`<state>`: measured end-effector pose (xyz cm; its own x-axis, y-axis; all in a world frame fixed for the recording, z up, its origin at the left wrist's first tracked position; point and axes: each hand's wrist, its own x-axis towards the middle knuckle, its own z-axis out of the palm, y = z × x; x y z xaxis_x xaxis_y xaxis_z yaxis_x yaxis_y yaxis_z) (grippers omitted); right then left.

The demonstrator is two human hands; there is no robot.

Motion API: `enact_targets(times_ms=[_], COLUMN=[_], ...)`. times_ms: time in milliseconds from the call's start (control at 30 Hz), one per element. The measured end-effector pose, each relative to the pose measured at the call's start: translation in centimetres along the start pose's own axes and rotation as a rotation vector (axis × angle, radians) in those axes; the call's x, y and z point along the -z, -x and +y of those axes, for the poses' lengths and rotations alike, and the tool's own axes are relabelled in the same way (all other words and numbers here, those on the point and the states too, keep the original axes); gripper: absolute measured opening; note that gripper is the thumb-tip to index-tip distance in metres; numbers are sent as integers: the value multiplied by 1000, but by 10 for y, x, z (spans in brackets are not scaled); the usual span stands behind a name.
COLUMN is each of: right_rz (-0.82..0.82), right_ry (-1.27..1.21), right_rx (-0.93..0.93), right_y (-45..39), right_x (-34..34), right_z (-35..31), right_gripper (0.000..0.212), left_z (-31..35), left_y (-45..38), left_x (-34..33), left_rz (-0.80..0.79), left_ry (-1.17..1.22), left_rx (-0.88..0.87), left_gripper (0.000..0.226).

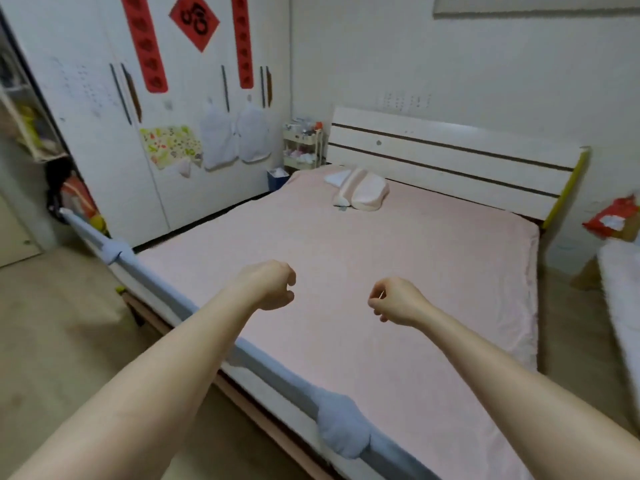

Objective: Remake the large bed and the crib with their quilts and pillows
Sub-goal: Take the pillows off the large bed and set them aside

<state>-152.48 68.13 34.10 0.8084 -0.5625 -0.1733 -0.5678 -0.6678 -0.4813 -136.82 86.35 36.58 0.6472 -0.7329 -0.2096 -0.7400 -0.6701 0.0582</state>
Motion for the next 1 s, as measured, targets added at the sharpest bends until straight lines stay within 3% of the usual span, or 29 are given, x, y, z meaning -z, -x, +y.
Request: enact_targets(times_ms=[200,400,533,733,800,1000], right_rz=[-173,-310,-350,-503,-526,-647], right_ry=[18,94,122,361,408,527], right_rx=[234,496,623,794,821,807], right_y=[-84,-144,-175,-230,-241,-369], right_x=[-74,-177,-231,-284,-287,-365], right_z=[-131,-324,-431,-605,-630,-759], right_gripper=[19,21,17,20,19,20], left_z=[-146,-330,-432,-601,-629,-791], left_y=[26,67,80,87,82,3], left_x=[2,-6,4,44,44,39], left_rz=[-26,-77,-53,-214,-213,-347], left_ry=[23,59,70,120,118,151], left_rx=[270,539,585,606,618,689], left_gripper=[37,32,38,36,36,36])
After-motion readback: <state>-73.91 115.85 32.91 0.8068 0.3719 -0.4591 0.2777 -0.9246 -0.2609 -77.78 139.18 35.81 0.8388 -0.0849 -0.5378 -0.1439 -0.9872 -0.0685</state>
